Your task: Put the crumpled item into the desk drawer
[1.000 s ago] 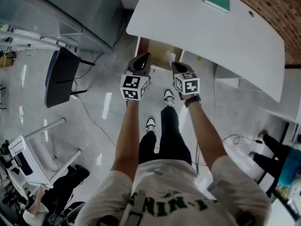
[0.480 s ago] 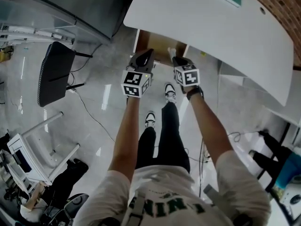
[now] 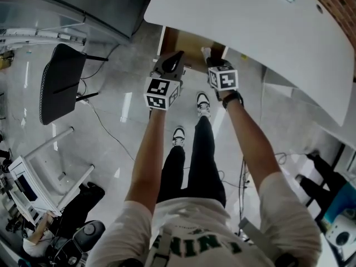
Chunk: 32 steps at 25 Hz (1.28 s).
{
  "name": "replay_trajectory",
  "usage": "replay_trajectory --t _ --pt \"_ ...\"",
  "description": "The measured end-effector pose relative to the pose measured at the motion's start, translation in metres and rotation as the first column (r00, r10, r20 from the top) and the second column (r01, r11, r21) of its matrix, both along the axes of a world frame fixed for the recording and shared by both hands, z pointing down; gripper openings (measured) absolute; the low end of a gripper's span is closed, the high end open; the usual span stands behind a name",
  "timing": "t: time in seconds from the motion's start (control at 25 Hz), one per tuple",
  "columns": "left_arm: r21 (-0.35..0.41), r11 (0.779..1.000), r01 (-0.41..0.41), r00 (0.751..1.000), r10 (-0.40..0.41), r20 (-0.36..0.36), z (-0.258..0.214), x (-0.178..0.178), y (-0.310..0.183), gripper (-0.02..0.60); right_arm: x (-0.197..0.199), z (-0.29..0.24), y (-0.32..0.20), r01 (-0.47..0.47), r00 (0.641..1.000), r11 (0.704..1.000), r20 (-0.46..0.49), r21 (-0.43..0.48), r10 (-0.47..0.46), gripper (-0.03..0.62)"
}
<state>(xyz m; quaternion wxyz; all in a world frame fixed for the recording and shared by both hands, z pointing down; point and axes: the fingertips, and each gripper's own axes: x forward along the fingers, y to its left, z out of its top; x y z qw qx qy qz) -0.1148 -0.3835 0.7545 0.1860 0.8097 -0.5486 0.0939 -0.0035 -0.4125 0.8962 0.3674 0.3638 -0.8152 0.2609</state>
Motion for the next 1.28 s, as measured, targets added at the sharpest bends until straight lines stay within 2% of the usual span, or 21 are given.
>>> replay_trajectory --t 0.52,0.56,0.6,0.64,0.8,1.04,1.28 --pt "-0.019 1.0 0.022 1.0 -0.022 -0.011 0.01 -0.001 0.01 0.0 0.0 0.022 -0.003 0.059 0.996 0.998 -0.067 -0.017 -0.06 0.006" --pt "-0.018 1.0 0.023 1.0 -0.023 -0.012 0.01 -0.001 0.01 0.0 0.0 0.021 -0.003 0.06 0.996 0.998 -0.069 -0.006 -0.06 0.031" --pt "-0.018 1.0 0.025 1.0 -0.025 -0.013 0.009 -0.002 0.011 0.0 -0.001 0.02 -0.004 0.063 0.996 0.998 -0.062 0.004 -0.063 0.115" --pt "-0.018 0.999 0.028 1.0 -0.028 -0.014 0.008 -0.003 0.012 0.0 -0.003 0.017 -0.003 0.067 0.997 0.998 -0.047 0.012 -0.067 0.138" --pt "-0.023 0.999 0.039 0.999 -0.039 -0.013 0.004 -0.007 0.013 -0.001 -0.007 0.008 0.0 0.077 0.997 0.997 -0.005 0.017 -0.077 0.15" --pt "-0.009 0.999 0.039 0.999 -0.039 -0.011 -0.014 -0.007 0.019 0.0 -0.004 -0.022 0.004 0.043 0.999 0.998 0.031 0.048 -0.045 0.152" --pt "0.007 1.0 0.027 1.0 -0.027 -0.007 -0.042 -0.004 0.03 0.0 -0.003 -0.065 0.015 0.032 0.997 0.994 0.062 0.107 -0.039 0.15"
